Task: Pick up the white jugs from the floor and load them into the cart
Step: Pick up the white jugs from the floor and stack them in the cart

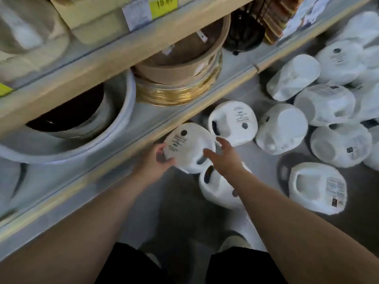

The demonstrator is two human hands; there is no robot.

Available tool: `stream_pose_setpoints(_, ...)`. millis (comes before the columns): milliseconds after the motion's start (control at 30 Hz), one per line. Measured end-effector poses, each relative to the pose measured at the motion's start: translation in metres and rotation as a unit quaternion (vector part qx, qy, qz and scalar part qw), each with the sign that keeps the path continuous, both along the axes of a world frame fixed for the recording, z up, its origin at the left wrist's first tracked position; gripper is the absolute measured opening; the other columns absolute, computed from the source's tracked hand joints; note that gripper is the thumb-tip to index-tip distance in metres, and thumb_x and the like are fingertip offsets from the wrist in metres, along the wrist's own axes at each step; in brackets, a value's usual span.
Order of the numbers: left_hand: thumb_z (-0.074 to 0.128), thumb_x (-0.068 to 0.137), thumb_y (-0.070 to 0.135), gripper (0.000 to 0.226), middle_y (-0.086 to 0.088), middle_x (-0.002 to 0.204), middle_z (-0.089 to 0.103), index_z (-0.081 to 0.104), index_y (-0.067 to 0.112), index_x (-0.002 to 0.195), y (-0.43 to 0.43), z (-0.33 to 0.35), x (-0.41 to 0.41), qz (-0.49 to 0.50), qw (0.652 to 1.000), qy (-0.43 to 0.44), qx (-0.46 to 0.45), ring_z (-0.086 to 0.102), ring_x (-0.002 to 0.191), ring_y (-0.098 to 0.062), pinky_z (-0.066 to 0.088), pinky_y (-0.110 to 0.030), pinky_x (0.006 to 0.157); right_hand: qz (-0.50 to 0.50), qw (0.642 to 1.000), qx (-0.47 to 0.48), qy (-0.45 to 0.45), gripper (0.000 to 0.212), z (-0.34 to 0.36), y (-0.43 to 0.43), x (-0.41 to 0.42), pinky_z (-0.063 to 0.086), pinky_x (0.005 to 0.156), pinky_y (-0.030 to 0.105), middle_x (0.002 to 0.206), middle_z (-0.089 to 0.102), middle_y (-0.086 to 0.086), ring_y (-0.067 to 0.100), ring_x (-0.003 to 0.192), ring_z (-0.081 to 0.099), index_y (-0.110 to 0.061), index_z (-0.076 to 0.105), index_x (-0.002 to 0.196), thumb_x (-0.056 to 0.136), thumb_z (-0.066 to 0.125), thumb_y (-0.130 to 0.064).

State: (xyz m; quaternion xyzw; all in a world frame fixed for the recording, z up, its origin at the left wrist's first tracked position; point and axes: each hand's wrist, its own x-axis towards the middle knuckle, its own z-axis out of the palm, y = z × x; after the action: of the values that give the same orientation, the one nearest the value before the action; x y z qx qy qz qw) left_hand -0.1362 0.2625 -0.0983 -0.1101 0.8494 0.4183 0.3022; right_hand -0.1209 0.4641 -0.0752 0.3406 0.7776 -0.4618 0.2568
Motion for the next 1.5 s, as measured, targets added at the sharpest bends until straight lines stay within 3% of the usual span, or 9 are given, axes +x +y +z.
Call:
stream_pose_setpoints(200, 0.086, 0.068, 0.034, 0.087, 0.004, 0.131, 0.052, 0.040, 0.023, 0.141, 0.006, -0.105, -0.021, 0.029, 0.998, -0.029, 0.057, 0.049, 0.119, -0.014, 0.044, -0.039, 0.102, 0.025, 0.997, 0.038, 0.055, 0.076, -0.107, -0.004, -0.032, 0.040, 0.107, 0.048, 0.141, 0.049, 0.009, 0.031, 0.127, 0.049, -0.030, 0.032, 0.149, 0.084, 0.062, -0.056)
stream_pose_setpoints(300, 0.091, 0.037, 0.059, 0.119, 0.010, 0.131, 0.056, 0.038, 0.031, 0.139, 0.003, -0.128, -0.029, 0.043, 0.993, -0.064, 0.086, 0.055, 0.119, -0.016, 0.052, -0.046, 0.095, 0.043, 0.996, 0.045, 0.062, 0.088, -0.128, -0.006, -0.040, 0.040, 0.108, 0.051, 0.147, 0.038, 0.010, 0.033, 0.133, 0.042, -0.033, 0.022, 0.152, 0.080, 0.063, -0.063)
stream_pose_setpoints(500, 0.089, 0.058, 0.006, 0.109, -0.003, 0.126, 0.058, 0.029, 0.025, 0.147, 0.007, -0.133, -0.023, 0.098, 0.974, -0.112, 0.170, 0.059, 0.113, -0.022, 0.060, -0.031, 0.064, 0.027, 0.997, 0.052, 0.051, 0.121, -0.141, -0.020, -0.036, 0.048, 0.093, 0.062, 0.148, 0.023, 0.002, 0.035, 0.137, 0.023, -0.042, 0.009, 0.149, 0.055, 0.083, -0.058)
stream_pose_setpoints(700, 0.097, 0.034, 0.036, 0.130, -0.002, 0.129, 0.057, 0.029, 0.032, 0.145, 0.010, -0.097, -0.004, 0.099, 0.975, -0.111, 0.163, 0.058, 0.116, -0.024, 0.059, -0.048, 0.081, 0.021, 0.997, 0.039, 0.055, 0.121, -0.102, -0.014, -0.024, 0.052, 0.086, 0.061, 0.139, 0.036, 0.001, 0.035, 0.130, 0.035, -0.040, 0.020, 0.143, 0.042, 0.084, -0.056)
stream_pose_setpoints(867, 0.097, 0.039, 0.036, 0.126, 0.005, 0.128, 0.058, 0.026, 0.035, 0.144, 0.014, -0.001, 0.013, 0.085, 0.979, -0.089, 0.160, 0.058, 0.117, -0.018, 0.052, -0.048, 0.094, 0.053, 0.995, 0.083, 0.033, 0.114, 0.002, -0.001, -0.015, 0.039, 0.107, 0.050, 0.142, 0.035, 0.002, 0.032, 0.132, 0.037, -0.031, 0.025, 0.145, 0.053, 0.088, -0.053)
stream_pose_setpoints(1100, 0.095, 0.019, 0.058, 0.152, 0.016, 0.135, 0.053, 0.015, 0.045, 0.147, 0.005, 0.208, 0.031, 0.072, 0.983, -0.064, 0.159, 0.054, 0.124, -0.013, 0.046, -0.044, 0.103, 0.041, 0.995, 0.072, 0.058, 0.114, 0.221, -0.004, 0.010, 0.037, 0.109, 0.051, 0.145, 0.030, 0.005, 0.033, 0.135, 0.035, -0.034, 0.022, 0.147, 0.055, 0.088, -0.049)
stream_pose_setpoints(1233, 0.098, 0.042, 0.032, 0.118, 0.023, 0.120, 0.055, 0.029, 0.040, 0.138, -0.008, 0.345, 0.045, 0.070, 0.985, 0.003, 0.155, 0.056, 0.111, -0.003, 0.046, -0.032, 0.099, 0.029, 0.993, 0.037, 0.105, 0.111, 0.339, -0.016, 0.023, 0.048, 0.098, 0.046, 0.144, 0.031, 0.002, 0.032, 0.136, 0.033, -0.036, 0.024, 0.148, 0.058, 0.089, -0.041)
stream_pose_setpoints(1367, 0.094, 0.055, 0.016, 0.119, 0.022, 0.122, 0.050, 0.019, 0.041, 0.145, -0.023, 0.442, 0.066, 0.107, 0.982, 0.055, 0.145, 0.053, 0.105, 0.000, 0.047, -0.021, 0.088, 0.051, 0.985, 0.004, 0.165, 0.107, 0.423, -0.032, 0.034, 0.043, 0.103, 0.052, 0.140, 0.033, 0.002, 0.031, 0.133, 0.035, -0.038, 0.032, 0.142, 0.053, 0.092, -0.043)
stream_pose_setpoints(1500, 0.095, 0.052, 0.013, 0.125, 0.011, 0.136, 0.050, 0.021, 0.034, 0.150, -0.041, 0.504, 0.100, 0.161, 0.966, 0.089, 0.182, 0.056, 0.118, -0.013, 0.054, -0.032, 0.092, 0.116, 0.971, -0.002, 0.210, 0.105, 0.483, -0.052, 0.045, 0.038, 0.107, 0.053, 0.137, 0.035, 0.006, 0.033, 0.129, 0.039, -0.034, 0.034, 0.140, 0.053, 0.091, -0.046)
